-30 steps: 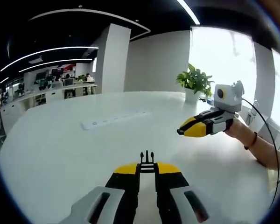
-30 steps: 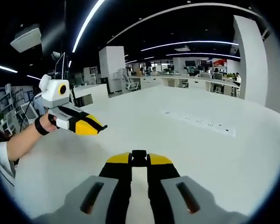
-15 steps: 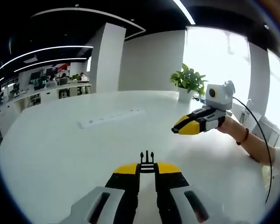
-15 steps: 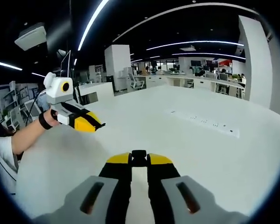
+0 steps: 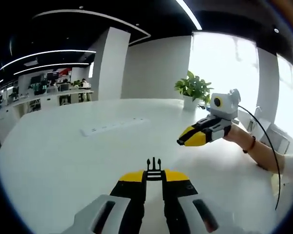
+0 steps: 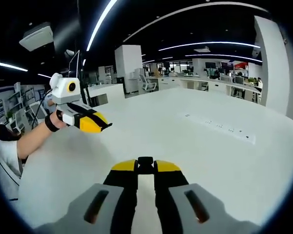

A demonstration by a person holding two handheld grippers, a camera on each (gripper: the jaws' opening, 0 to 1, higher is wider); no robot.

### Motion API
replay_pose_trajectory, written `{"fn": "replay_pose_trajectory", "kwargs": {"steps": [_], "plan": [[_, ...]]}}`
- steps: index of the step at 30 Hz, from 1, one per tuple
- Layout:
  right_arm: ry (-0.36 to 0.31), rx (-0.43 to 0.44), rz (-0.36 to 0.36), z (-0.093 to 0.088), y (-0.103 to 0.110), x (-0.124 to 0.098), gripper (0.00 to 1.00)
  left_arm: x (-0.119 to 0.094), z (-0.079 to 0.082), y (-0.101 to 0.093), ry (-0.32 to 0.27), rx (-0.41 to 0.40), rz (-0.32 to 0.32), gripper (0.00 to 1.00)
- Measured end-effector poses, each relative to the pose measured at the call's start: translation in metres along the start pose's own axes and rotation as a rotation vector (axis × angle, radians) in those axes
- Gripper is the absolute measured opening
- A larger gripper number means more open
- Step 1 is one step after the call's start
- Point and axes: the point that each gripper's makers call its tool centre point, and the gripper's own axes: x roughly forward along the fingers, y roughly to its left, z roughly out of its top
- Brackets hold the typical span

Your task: Snap the two parts of the plastic buckle together until the buckle closes and remains connected.

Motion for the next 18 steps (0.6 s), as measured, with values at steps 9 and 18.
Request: {"fn": "replay_pose_trajectory", "kwargs": {"steps": [9, 18], "plan": [[0.007, -0.007, 0.016, -0.003, 0.006, 0.000, 0.11, 0.004, -0.007, -0.012, 0.023, 0.029, -0.026, 0.11], [0.014, -0.036, 0.058, -0.003, 0.013, -0.002, 0.11, 0.002, -0.016, -0.018, 0.044, 0.033, -0.047, 0.11]]}}
